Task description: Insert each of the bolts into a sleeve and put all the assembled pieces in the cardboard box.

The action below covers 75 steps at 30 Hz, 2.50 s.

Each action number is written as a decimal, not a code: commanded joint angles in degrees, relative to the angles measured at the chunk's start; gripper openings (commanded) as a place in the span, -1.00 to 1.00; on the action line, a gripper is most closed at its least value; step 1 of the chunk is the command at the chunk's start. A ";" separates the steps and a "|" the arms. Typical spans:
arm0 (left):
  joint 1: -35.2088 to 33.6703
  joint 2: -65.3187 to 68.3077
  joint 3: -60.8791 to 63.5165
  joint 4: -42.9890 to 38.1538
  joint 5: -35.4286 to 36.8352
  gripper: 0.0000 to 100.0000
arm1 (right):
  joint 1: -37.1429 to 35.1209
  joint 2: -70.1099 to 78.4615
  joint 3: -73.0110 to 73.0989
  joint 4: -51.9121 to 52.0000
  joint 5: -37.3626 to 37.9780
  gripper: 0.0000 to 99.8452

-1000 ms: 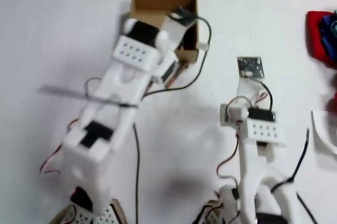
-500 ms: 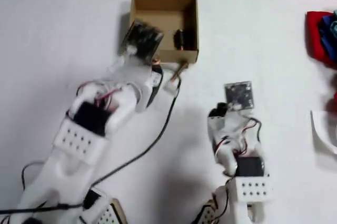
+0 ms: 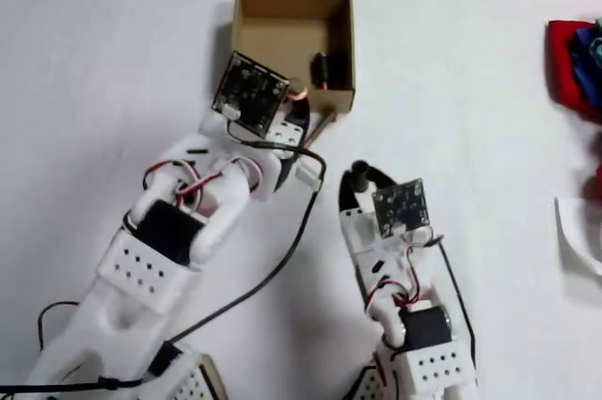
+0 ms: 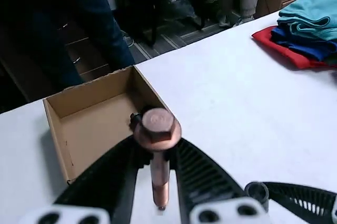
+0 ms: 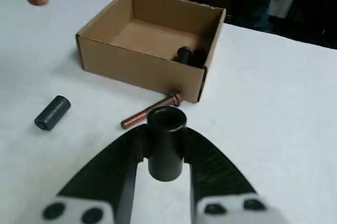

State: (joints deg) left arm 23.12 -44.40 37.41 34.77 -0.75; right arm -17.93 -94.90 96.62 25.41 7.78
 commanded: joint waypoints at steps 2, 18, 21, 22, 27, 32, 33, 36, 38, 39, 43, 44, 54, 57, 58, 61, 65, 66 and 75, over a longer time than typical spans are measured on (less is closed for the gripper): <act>2.81 -1.93 -1.36 -4.57 0.62 -0.94 | -5.76 -4.62 0.70 2.59 -5.01 -0.95; 7.21 1.76 7.87 -20.75 0.70 -0.94 | -6.55 -5.93 0.62 -2.59 -16.62 -0.96; 8.26 4.22 5.85 -20.31 0.88 -0.94 | -6.46 -5.58 0.62 -4.44 -15.21 -0.96; 8.88 4.75 4.97 -20.22 1.58 -0.94 | -6.46 -5.58 0.62 -4.44 -15.21 -0.96; 10.29 5.45 -0.31 -13.19 9.23 -0.94 | -6.37 -5.49 0.62 -3.91 -15.12 -0.96; 9.49 5.01 -5.85 -3.96 10.81 -0.94 | -3.65 -5.49 0.62 -4.35 -9.76 -0.96; 9.41 5.01 -6.64 -3.08 10.90 -0.94 | -3.38 -5.49 0.62 -4.35 -9.14 -0.96; 9.41 5.10 -7.08 -2.29 11.08 -0.94 | -3.65 -5.49 0.62 -4.35 -9.05 -0.96; 9.41 5.45 -7.08 -2.29 11.16 -0.94 | -3.65 -5.49 0.62 -4.35 -9.05 -0.96; 9.41 5.45 -7.08 -2.29 11.16 -0.94 | -3.65 -5.49 0.62 -4.35 -9.05 -0.96; 10.46 5.45 -4.88 -2.29 11.16 -0.94 | -3.47 -5.49 0.62 -4.35 -9.05 -0.96; 10.81 5.19 -4.00 -2.29 11.16 -0.94 | -3.38 -5.49 0.62 -4.35 -9.05 -0.96; 11.25 5.01 -1.89 -2.29 10.90 -0.94 | -3.30 -5.49 0.62 -4.35 -9.05 -0.96; 11.25 5.45 -0.66 -2.46 10.90 -0.94 | -3.30 -5.49 0.62 -4.35 -9.05 -0.96; 11.25 5.45 0.04 -2.46 10.90 -0.94 | -3.30 -5.49 0.62 -4.35 -9.05 -0.96; 11.25 5.45 2.59 -2.64 10.90 -0.94 | -3.30 -5.49 0.62 -4.18 -9.05 -0.96; 10.90 5.45 3.30 -2.46 10.81 -0.94 | -3.38 -5.49 0.62 -4.00 -9.05 -0.96; 10.81 5.36 3.30 -2.46 10.81 -0.94 | -3.38 -5.49 0.62 -3.91 -9.05 -0.96; 9.76 5.01 -0.75 3.43 10.90 -0.77 | -3.30 -5.49 0.62 -3.91 -9.05 -0.96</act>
State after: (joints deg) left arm 33.85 -38.68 40.92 35.91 9.71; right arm -21.89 -99.56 96.62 22.33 -1.63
